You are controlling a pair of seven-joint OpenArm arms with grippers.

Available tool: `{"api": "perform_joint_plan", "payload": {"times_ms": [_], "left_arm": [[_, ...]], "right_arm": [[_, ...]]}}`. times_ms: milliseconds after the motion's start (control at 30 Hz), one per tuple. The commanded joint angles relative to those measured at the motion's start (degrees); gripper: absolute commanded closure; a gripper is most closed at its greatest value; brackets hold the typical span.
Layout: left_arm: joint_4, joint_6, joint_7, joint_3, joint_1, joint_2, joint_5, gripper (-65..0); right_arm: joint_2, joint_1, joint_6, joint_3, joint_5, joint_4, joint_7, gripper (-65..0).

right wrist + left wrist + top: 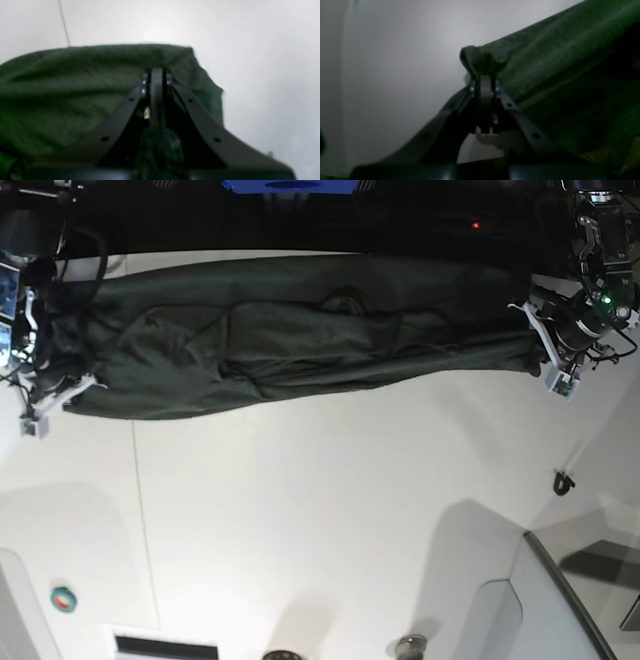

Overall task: Layout the t-shirt on the table in an organized manner, then fold the t-shirt properly
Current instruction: 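Grasp the strip's end with the right gripper, left gripper holding the other end, then pull the strip taut between both grippers and lay it flat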

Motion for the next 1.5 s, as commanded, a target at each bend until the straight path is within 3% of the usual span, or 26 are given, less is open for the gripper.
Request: {"api": "perform_joint_plan", "payload": {"times_ms": [0,333,433,567,733,833,1300,1467], "left_arm": [[2.5,0.1,-0.7,-0.4,0.0,-0.9,-0.4,0.0],[8.0,0.1,-0.7,-0.4,3.0,1.2,0.0,0.0],[7.5,0.1,-0.7,-0.4,3.4,0.9,0.2,0.0],[6.9,0.1,-0.7,-0.3,3.7,1.0,4.4,0.0],[4.0,0.2,-7.2,-0.1,4.1,2.0,9.0,0.0],[3.0,0.2,-8.5,0.2,4.1,2.4,11.3,0.0],[5.5,0.1,-8.5,1.7,6.5,2.0,11.9,-0.5],[7.8,0.1,-8.5,1.8,7.9,2.0,11.9,-22.1]], "right_arm": [[0.8,0.8,-0.3,0.2,0.6,2.8,1.2,-1.4],[-0.6,-0.7,-0.3,0.2,0.6,7.5,1.1,-1.5],[-1.1,-0.7,-0.3,0.2,0.6,7.7,-1.4,-1.5],[-1.5,-0.4,-0.2,0.2,0.6,7.8,-2.3,-1.5],[-2.6,-0.4,3.3,0.2,0.8,7.8,-2.5,-1.5],[-2.8,-0.4,3.6,0.2,0.8,7.8,-2.5,-1.5],[-2.8,-0.4,3.6,0.2,0.8,7.8,-2.5,-1.5],[-2.8,-0.2,3.6,0.2,0.8,7.8,-2.6,-1.5]]}}
